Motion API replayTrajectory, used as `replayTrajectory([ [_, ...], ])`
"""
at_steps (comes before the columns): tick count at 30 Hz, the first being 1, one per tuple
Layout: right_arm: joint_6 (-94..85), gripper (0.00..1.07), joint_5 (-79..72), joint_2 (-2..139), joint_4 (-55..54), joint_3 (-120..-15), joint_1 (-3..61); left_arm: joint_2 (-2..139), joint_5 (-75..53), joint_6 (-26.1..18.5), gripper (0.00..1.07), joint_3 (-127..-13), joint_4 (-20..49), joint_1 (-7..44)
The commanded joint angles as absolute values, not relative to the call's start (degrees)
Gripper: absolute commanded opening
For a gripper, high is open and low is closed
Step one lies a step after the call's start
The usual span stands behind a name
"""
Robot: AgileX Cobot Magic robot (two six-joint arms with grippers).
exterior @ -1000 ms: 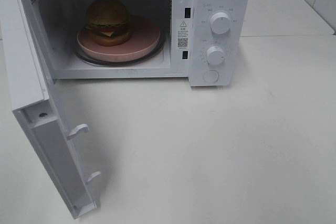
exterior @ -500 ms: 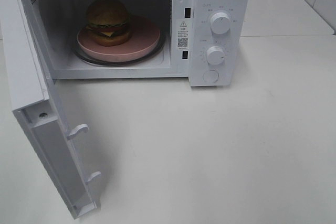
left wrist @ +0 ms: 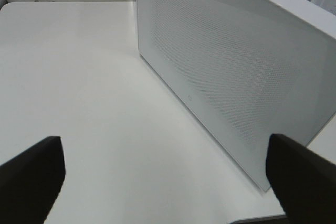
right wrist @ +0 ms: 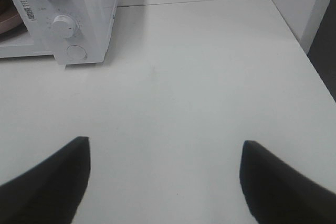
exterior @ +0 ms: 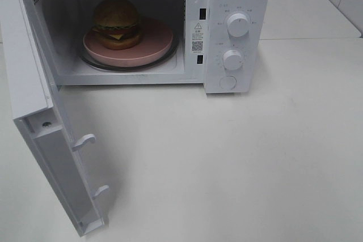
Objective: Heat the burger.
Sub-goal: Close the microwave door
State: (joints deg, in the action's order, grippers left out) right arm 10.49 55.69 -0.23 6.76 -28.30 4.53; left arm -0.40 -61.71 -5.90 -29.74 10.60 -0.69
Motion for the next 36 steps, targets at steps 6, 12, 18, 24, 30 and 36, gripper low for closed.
replayTrajectory([
  [6, 10.3, 0.76, 55.3, -1.8, 6.9, -28.2, 4.1, -1.1, -61.1, -5.9, 0.95, -29.5, 10.7, -0.5],
  [12, 10.3, 0.76, 55.3, -1.8, 6.9, -28.2, 4.1, -1.1, -61.1, -5.9, 0.95, -29.5, 10.7, -0.5],
  [18, 10.3, 0.76, 55.3, -1.8, 6.9, -28.2, 4.1, -0.8, -61.1, -5.9, 0.95, -29.5, 10.7, -0.5],
  [24, 10.3, 0.76, 55.3, -1.8, 6.9, -28.2, 4.1, -0.6, -61.1, -5.8, 0.95, -29.5, 10.6, -0.5],
  [30, 10.3, 0.76, 55.3, -1.8, 6.9, -28.2, 4.1, -0.6, -61.1, -5.7, 0.95, -29.5, 10.6, -0.5],
  [36, 10.3, 0.76, 55.3, -1.8, 6.9, -28.2, 4.1, -0.3, -57.7, -3.8, 0.93, -30.9, 9.9, -0.5],
])
